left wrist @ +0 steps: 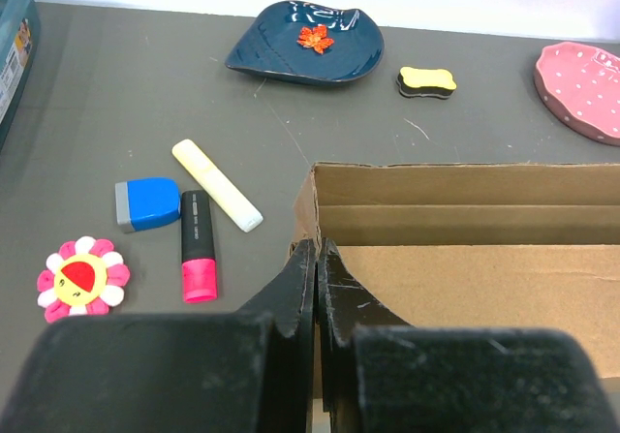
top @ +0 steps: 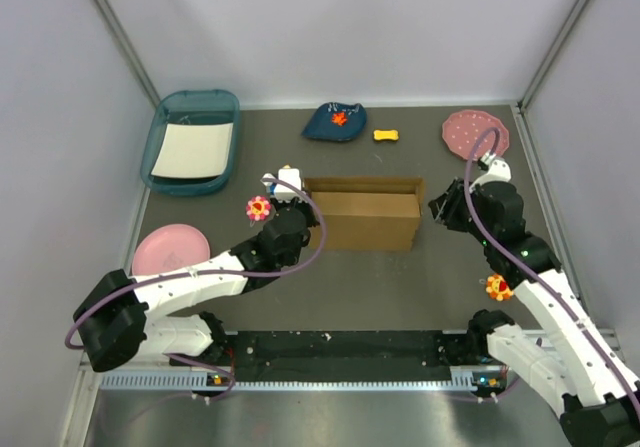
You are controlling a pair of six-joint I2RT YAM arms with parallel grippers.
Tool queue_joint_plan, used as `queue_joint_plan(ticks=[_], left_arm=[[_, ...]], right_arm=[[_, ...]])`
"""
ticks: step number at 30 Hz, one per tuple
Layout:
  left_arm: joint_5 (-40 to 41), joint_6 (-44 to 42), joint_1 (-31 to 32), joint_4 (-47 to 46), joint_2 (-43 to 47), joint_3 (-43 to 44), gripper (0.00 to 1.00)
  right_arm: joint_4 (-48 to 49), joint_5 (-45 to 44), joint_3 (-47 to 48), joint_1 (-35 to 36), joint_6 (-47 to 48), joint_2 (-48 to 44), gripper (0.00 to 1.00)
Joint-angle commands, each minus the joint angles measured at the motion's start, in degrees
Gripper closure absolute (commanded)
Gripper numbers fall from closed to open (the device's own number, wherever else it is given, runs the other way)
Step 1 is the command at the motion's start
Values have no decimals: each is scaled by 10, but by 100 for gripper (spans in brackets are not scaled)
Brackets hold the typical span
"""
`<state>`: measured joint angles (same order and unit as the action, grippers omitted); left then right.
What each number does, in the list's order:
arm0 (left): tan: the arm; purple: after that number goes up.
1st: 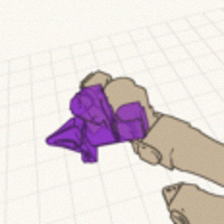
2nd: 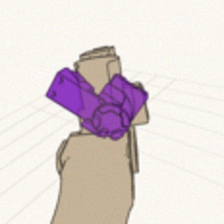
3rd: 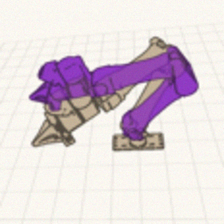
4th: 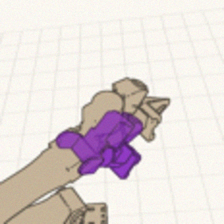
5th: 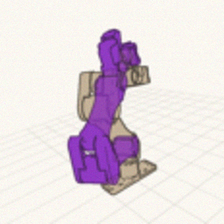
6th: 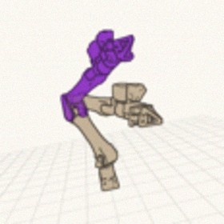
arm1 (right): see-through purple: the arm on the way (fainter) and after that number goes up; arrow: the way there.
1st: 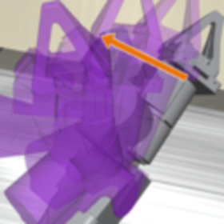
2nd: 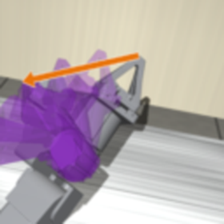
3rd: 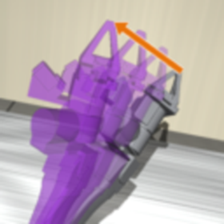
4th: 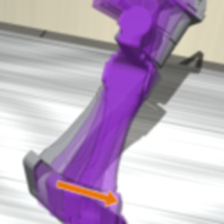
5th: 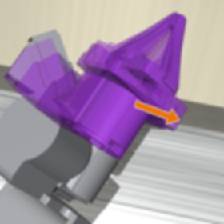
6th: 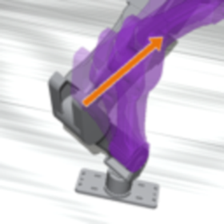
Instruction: Fold the paper box
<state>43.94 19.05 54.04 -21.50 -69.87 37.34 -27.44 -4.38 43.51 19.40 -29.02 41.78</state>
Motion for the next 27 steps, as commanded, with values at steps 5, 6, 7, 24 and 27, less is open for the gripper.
queue_joint_plan(ticks=[5, 6, 7, 24, 27], left_arm=[[-29, -11, -2, 131, -24, -42, 100], [-29, -12, -2, 131, -24, -43, 100], [-29, -13, -3, 131, -24, -43, 100], [-34, -16, -2, 130, -27, -40, 100], [-34, -15, -2, 130, -27, -41, 100]], right_arm=[[61, 25, 47, 8, 19, 46, 56], [66, 28, 47, 8, 19, 45, 56], [70, 29, 47, 8, 18, 44, 56], [95, 62, 61, 8, 23, 88, 59], [105, 57, 53, 8, 23, 93, 64]])
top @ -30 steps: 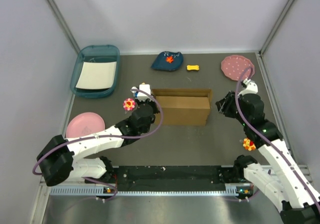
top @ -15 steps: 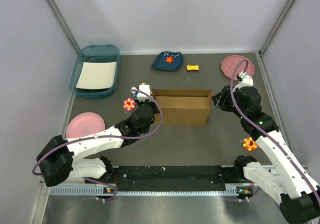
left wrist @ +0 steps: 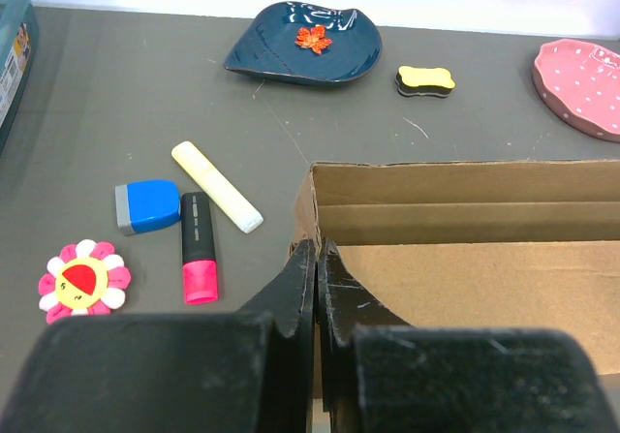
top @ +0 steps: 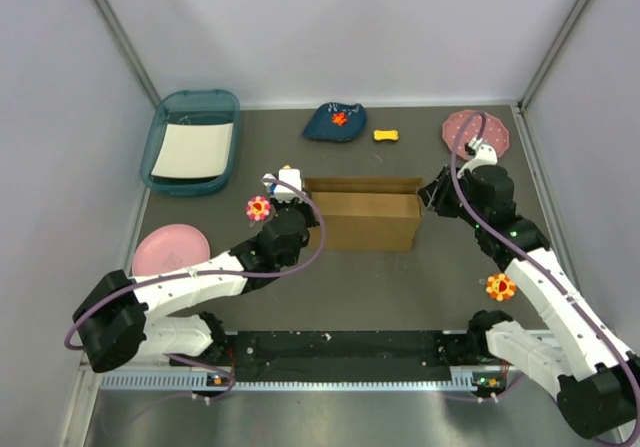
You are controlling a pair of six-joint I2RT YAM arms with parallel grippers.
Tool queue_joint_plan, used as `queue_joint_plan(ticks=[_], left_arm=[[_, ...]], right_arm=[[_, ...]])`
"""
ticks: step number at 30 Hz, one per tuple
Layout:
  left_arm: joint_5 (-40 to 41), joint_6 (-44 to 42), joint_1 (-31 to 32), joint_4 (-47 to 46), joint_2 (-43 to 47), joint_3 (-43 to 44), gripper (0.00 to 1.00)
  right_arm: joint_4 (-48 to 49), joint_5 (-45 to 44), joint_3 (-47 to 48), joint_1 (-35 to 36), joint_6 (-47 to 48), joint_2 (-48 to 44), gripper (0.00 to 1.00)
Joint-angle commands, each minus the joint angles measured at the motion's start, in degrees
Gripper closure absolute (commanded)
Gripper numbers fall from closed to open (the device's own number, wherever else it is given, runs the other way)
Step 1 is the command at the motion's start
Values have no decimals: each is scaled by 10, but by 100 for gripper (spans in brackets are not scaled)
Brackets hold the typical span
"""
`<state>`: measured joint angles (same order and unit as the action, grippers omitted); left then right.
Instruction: Fold the paper box
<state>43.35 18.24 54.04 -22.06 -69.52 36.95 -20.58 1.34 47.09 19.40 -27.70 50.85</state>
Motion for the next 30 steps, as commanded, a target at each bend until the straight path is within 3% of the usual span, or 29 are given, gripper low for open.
queue_joint_plan(ticks=[1, 8, 16, 18, 30], left_arm=[[-28, -7, -2, 135, -30, -37, 100], [-31, -3, -2, 134, -33, -37, 100], [-36, 3, -2, 134, -32, -36, 100], [-38, 7, -2, 133, -32, -36, 100], [-55, 48, -3, 103, -20, -69, 100]], right_arm=[[38, -1, 16, 8, 9, 3, 65], [44, 4, 9, 8, 11, 10, 81], [41, 1, -29, 7, 14, -9, 92], [39, -2, -41, 8, 15, -13, 99], [11, -12, -136, 8, -3, -61, 100]])
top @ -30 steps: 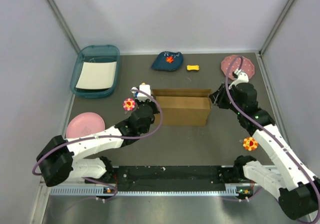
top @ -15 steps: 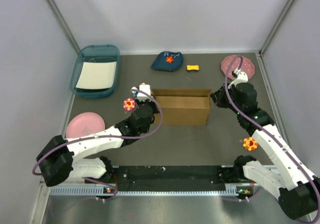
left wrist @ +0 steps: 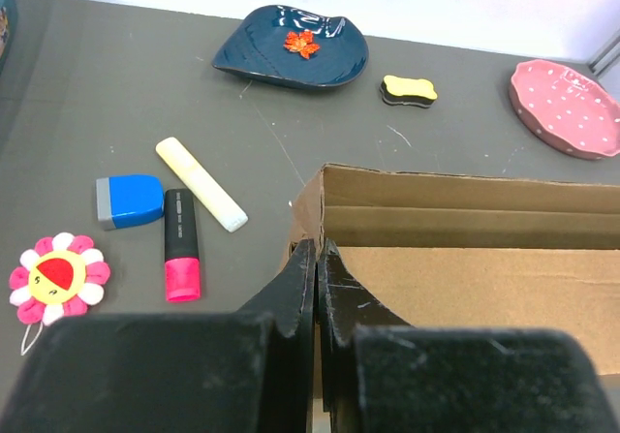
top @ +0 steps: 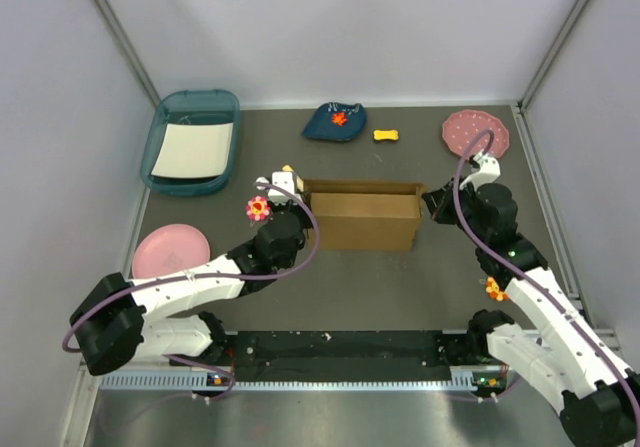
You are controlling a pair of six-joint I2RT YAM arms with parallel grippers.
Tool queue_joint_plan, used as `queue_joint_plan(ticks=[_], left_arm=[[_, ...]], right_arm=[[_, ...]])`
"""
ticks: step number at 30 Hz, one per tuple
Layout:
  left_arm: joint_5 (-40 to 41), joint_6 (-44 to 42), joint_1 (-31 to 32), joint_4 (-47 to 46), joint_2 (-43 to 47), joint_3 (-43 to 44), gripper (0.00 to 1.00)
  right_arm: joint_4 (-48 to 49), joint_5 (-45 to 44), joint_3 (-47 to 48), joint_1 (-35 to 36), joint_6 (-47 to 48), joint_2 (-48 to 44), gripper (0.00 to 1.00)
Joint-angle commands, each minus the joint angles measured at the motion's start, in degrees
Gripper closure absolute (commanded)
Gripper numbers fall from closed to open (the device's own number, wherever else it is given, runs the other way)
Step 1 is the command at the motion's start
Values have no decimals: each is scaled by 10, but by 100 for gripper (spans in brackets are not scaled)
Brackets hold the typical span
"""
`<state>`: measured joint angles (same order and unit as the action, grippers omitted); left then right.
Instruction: Fold the paper box
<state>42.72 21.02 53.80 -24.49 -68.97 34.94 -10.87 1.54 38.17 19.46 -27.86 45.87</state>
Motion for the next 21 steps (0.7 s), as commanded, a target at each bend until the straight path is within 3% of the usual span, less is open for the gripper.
queue_joint_plan(ticks=[1, 18, 19, 21], left_arm=[[-50, 22, 0, 125, -25, -51, 100], [-68, 29, 1, 119, -47, -51, 100], [-65, 27, 1, 119, -48, -49, 100], [-62, 23, 1, 121, -48, -48, 100]], right_arm=[[-91, -27, -51, 8, -2, -15, 100], [-167, -23, -31, 15, 2, 42, 100], [-166, -29, -29, 15, -1, 38, 88], [-167, -33, -21, 15, -11, 16, 77]])
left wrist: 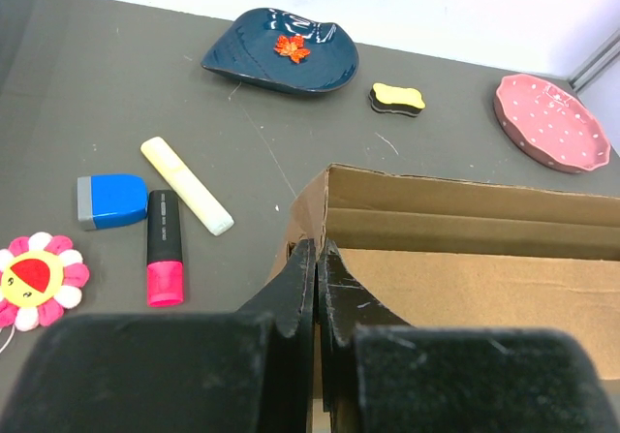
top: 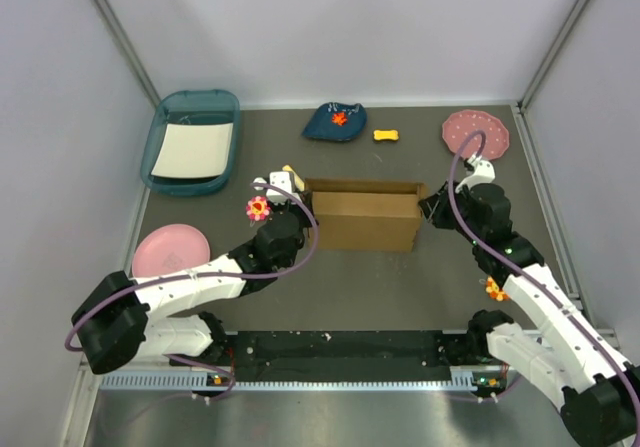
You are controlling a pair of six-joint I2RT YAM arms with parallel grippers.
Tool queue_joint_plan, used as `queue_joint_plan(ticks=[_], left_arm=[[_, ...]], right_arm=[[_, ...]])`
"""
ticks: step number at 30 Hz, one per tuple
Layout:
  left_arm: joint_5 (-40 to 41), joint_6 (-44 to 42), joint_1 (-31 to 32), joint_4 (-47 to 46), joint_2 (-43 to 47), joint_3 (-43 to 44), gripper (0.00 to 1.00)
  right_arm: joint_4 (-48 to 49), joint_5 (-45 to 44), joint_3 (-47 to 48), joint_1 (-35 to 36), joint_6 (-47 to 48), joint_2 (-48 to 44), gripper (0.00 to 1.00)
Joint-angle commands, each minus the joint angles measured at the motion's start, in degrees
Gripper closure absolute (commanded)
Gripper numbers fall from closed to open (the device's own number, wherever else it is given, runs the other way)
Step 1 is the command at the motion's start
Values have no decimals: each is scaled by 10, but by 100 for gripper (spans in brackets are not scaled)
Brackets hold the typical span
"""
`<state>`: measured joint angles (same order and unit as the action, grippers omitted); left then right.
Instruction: Fold the paper box
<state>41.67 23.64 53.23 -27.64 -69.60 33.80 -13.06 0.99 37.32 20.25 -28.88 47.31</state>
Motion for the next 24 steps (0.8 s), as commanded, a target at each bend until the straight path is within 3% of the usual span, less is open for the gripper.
queue_joint_plan(ticks=[1, 4, 9, 24], left_arm=[[-51, -4, 6, 152, -40, -37, 100], [-47, -7, 6, 154, -38, -37, 100], [-43, -10, 6, 155, -34, -39, 100], [-45, -16, 6, 157, -40, -30, 100]], right_arm=[[-145, -32, -8, 8, -2, -4, 69], [-145, -40, 13, 8, -9, -24, 61], [-141, -49, 59, 8, -9, -29, 56], [-75, -17, 96, 8, 10, -1, 59]])
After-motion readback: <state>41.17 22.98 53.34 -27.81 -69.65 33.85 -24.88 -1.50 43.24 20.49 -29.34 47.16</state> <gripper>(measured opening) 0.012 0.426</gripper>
